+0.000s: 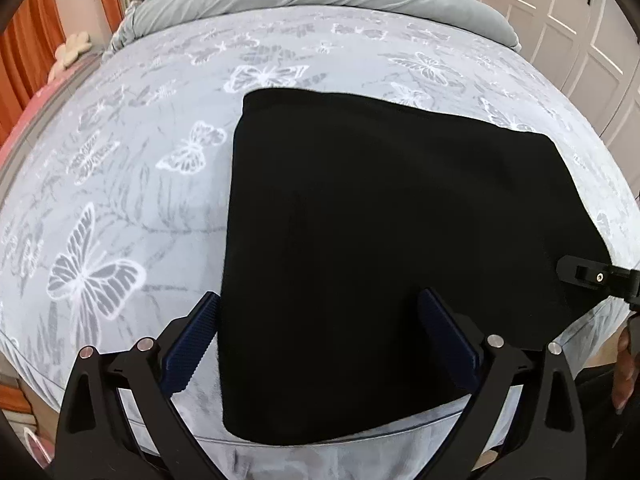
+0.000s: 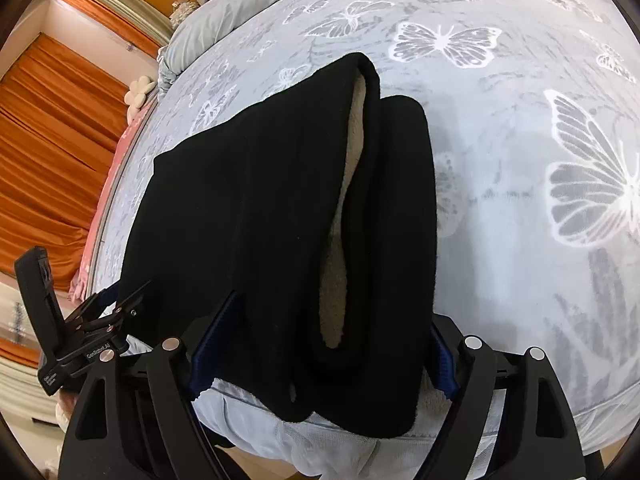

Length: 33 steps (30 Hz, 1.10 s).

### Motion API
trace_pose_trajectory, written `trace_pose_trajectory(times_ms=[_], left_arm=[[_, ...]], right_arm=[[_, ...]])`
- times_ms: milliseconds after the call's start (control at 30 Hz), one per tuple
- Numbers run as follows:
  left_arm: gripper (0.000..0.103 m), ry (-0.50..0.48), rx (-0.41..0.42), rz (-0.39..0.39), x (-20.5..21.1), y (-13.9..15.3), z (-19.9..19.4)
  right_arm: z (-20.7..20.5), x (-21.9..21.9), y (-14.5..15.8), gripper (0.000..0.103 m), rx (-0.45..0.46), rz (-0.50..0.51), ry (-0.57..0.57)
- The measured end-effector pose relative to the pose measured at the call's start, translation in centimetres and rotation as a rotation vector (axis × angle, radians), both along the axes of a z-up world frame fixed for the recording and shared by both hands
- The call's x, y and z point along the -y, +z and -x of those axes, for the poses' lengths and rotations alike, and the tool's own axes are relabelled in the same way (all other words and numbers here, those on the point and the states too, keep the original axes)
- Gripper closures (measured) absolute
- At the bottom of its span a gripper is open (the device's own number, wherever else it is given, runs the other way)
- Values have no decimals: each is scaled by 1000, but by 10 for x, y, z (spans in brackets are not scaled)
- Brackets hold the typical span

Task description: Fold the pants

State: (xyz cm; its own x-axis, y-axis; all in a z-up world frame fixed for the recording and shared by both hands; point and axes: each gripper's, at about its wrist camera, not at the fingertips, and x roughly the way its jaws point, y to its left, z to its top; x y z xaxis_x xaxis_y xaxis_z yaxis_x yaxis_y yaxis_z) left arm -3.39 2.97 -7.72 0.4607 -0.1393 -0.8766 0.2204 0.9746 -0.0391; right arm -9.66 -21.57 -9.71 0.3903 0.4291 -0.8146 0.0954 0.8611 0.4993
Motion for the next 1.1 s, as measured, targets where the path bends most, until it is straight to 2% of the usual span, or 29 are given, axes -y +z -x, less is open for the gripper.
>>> trace_pose_trajectory(times_ms=[67,100,167,200,267,300,333,367,433,467,500,533,667,767,867,1100], left_arm=[[5,8,-40,42,-5,-5,-2],[5,18,-82,92,-9,-10,-6],[5,48,-192,231,-23,-23,-15],[5,85,-273,340,-33,-33,-22],[5,119,-292,419,-44,-34,-27],[7,118,-297,430,-45,-34,-28],[15,115,-296,441,-45,-33,-27],[20,108,-285,432,-44,-31,-26],[40,84,-263,414,-42,-26,-23],[46,75,-251,414,-42,-23,-21],[55,65,-233,411,-41,-18,-19],[61,56,-217,411,-41,-14,-17],[68,25,-140,374,-33,7,-3],[70,-25,-20,296,-20,33,12],[70,-62,60,239,-8,51,26],[70,-64,114,218,0,71,22]], right_arm=[[0,1,-1,21,1,-1,1],[-1,1,0,19,0,-3,2],[-1,0,-2,18,-1,-7,-3],[0,-1,-3,17,-1,-9,-7],[0,-3,-4,16,2,-11,-12],[0,-3,-5,16,4,-7,-12],[0,-5,-5,16,5,-5,-11],[0,-6,-4,16,8,-2,-11],[2,-9,0,43,42,0,11],[4,-12,4,49,64,3,28],[6,-13,7,59,78,10,31],[7,-14,10,63,90,16,37],[16,-24,30,66,162,70,56],[21,-28,46,66,214,70,58],[27,-30,64,67,274,75,51],[30,-36,93,67,385,115,24]])
